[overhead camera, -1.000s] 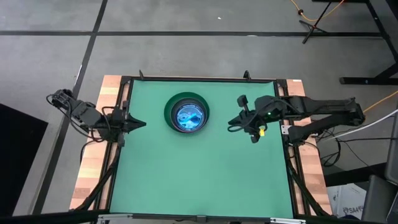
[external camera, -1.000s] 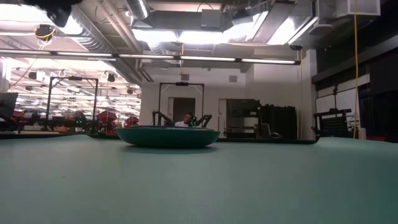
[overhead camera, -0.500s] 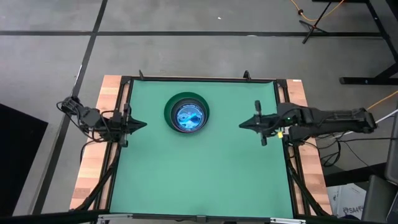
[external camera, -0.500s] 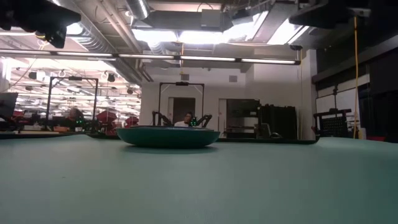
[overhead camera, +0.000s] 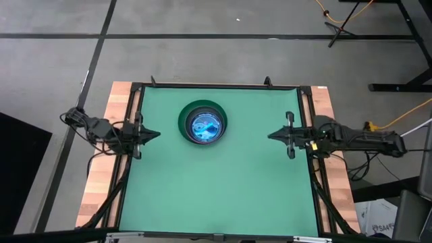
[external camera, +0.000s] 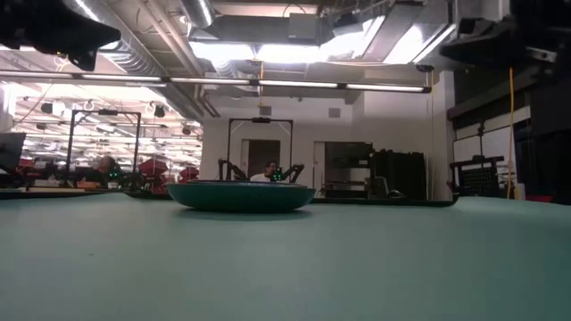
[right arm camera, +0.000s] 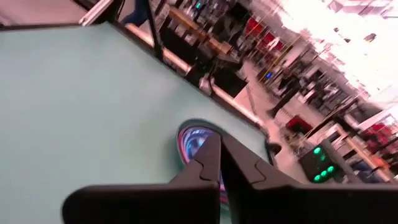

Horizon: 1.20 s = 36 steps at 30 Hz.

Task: Stack plastic plates
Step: Return to Home Position

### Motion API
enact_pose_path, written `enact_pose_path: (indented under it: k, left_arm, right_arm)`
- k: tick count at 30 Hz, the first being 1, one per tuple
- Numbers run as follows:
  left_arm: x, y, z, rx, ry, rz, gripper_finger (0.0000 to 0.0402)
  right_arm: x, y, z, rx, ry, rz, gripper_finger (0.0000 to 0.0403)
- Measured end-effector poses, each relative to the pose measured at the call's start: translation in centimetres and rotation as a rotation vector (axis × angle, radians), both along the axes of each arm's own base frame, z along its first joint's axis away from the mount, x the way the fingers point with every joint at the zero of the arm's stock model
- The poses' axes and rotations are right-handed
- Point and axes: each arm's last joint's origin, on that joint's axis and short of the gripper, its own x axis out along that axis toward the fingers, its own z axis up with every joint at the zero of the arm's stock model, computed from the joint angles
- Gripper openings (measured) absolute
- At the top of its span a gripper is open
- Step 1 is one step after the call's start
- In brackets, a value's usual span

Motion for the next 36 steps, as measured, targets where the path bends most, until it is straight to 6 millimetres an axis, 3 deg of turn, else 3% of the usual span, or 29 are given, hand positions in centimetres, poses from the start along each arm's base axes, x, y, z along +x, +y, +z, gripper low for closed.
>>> enact_pose_path:
  k: [16,25,36]
  left_arm:
    - [1.3,-0.4,-4.1,0.015,0.091,0.012,0.0]
    - [1.7,-0.5,-5.1,0.066,0.082,0.01,0.0]
    - [2.0,0.1,-4.8,0.145,0.064,0.077,0.0]
  right_arm:
    - [-0.7,0.1,-5.7,-0.009,-0.139,0.007,0.0005]
    - [-0.7,0.1,-5.7,-0.021,-0.138,0.011,0.0005]
    - [-0.7,0.1,-5.9,-0.061,-0.123,0.012,0.0005]
